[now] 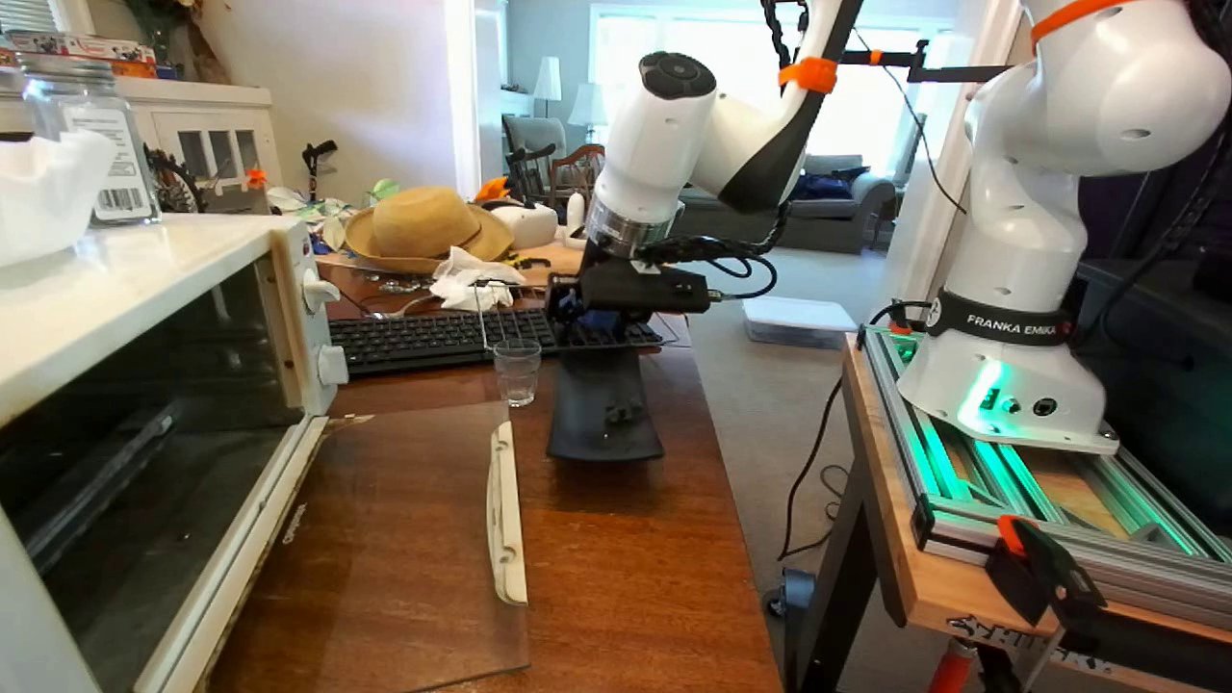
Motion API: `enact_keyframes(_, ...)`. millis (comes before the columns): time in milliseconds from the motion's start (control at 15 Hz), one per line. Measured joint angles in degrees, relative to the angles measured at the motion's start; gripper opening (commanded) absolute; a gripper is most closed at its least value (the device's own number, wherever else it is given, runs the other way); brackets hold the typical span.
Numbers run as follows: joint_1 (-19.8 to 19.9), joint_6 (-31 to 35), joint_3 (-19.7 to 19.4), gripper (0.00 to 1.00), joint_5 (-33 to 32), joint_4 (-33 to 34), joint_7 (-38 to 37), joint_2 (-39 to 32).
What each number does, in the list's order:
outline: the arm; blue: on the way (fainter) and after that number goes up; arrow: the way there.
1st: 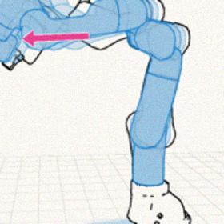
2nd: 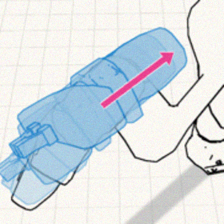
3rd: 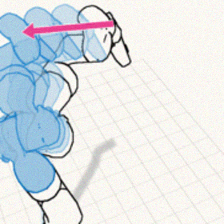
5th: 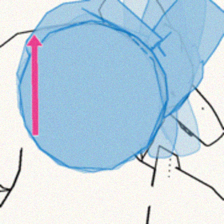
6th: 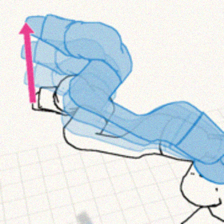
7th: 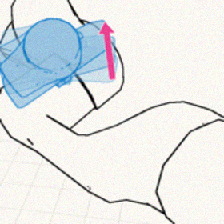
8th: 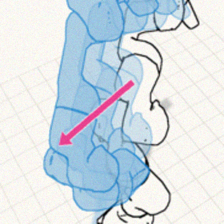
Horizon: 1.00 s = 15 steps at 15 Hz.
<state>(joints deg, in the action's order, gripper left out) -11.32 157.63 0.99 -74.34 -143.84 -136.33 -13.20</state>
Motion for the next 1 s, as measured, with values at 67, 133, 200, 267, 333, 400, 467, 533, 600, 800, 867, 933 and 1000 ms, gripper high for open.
enact_keyframes(67,0.0,0.0,0.01,1.0,0.21,0.05,0.01,0.01)
enact_keyframes(133,0.0,-0.02,0.01,1.0,0.48,0.07,0.05,0.07)
enact_keyframes(200,0.0,-0.04,0.03,1.0,0.71,0.07,0.12,0.18)
enact_keyframes(267,0.0,-0.08,0.06,1.0,0.89,0.07,0.14,0.33)
enact_keyframes(333,0.0,-0.13,0.12,1.0,0.99,0.05,0.16,0.56)
enact_keyframes(400,0.0,-0.16,0.21,1.0,1.03,-0.04,0.21,0.96)
enact_keyframes(467,0.0,-0.22,0.33,1.0,1.08,-0.24,0.35,1.54)
enact_keyframes(533,0.0,-0.26,0.51,1.0,1.14,-0.6,0.63,2.35)
enact_keyframes(600,0.0,-0.28,0.74,1.0,1.36,-1.16,1.08,3.41)
enact_keyframes(800,-0.13,-1.25,1.85,1.0,2.26,-4.04,2.94,8.42)
enact_keyframes(867,-0.35,-2.46,2.31,1.0,2.7,-5.11,3.49,10.48)
enact_keyframes(933,-0.62,-3.74,2.73,1.0,3.13,-6.13,4.08,12.55)
enact_keyframes(1000,-0.91,-5.21,3.15,1.0,3.34,-7.12,4.59,14.65)
